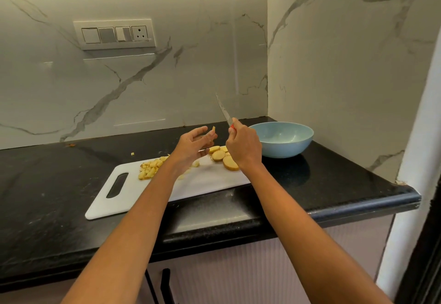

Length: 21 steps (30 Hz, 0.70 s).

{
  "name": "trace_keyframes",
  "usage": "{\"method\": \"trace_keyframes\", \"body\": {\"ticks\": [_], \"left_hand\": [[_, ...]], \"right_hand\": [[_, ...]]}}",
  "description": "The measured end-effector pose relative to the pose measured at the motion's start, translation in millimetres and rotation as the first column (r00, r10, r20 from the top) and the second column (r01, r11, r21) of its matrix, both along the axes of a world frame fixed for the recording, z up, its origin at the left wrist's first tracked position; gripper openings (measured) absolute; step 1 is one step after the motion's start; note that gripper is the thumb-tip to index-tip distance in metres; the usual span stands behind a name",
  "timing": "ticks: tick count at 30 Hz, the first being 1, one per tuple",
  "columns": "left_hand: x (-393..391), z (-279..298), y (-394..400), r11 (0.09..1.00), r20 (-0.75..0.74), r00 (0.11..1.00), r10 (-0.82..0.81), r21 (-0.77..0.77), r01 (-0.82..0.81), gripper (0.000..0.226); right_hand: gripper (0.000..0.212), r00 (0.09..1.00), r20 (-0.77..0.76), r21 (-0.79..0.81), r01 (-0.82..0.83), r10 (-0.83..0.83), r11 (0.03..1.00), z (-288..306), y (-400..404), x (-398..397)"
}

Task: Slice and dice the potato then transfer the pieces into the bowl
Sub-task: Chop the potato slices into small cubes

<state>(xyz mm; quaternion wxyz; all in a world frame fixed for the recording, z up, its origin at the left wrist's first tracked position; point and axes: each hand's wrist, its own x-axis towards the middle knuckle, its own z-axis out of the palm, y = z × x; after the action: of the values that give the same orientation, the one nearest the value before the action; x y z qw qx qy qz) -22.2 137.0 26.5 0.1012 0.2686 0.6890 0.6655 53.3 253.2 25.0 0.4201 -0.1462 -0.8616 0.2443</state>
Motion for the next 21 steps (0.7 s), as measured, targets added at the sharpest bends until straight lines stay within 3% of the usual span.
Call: {"method": "trace_keyframes", "body": {"ticks": [3,5,8,10,16,21], "left_hand": [[4.7,-2.2,-6.5,1.000,-0.019,1.000,0.013,-0.015,-0.013,0.056],[10.5,-5.6,-9.8,0.996,-0.112,0.992,0.050,-0.069,-0.058,0.056],[18.4,-12.5,-19.3,0.947,-0.434,0.893,0.118,-0.222,-0.233,0.047],[24.8,-18.0,-27.8,0.887,-0.594,0.801,0.068,-0.332,-0.322,0.040],[42.3,-32.0,-42.3,0.830,-0.583,0.810,0.068,-0.417,-0.370,0.057],[45.6,-33.7,-43.8,0.832,-0.566,0.819,0.097,-0.405,-0.379,0.048]], "right_hand": [[0.033,1.000,0.008,-0.019,-0.007,0.007,1.000,0.3,-1.4,1.3],[0.033,1.000,0.022,-0.027,-0.008,0.009,1.000,-0.1,-2.4,3.4],[0.034,0.999,0.038,-0.048,-0.007,0.009,0.999,-1.5,-4.3,9.2],[0.034,0.999,0.047,-0.065,-0.015,0.018,0.998,-1.5,-6.7,14.6],[0.035,0.993,0.100,-0.062,-0.063,0.069,0.996,-8.2,-16.7,40.0],[0.035,0.966,0.237,-0.013,-0.108,0.108,0.994,-14.2,-32.5,64.6]]}}
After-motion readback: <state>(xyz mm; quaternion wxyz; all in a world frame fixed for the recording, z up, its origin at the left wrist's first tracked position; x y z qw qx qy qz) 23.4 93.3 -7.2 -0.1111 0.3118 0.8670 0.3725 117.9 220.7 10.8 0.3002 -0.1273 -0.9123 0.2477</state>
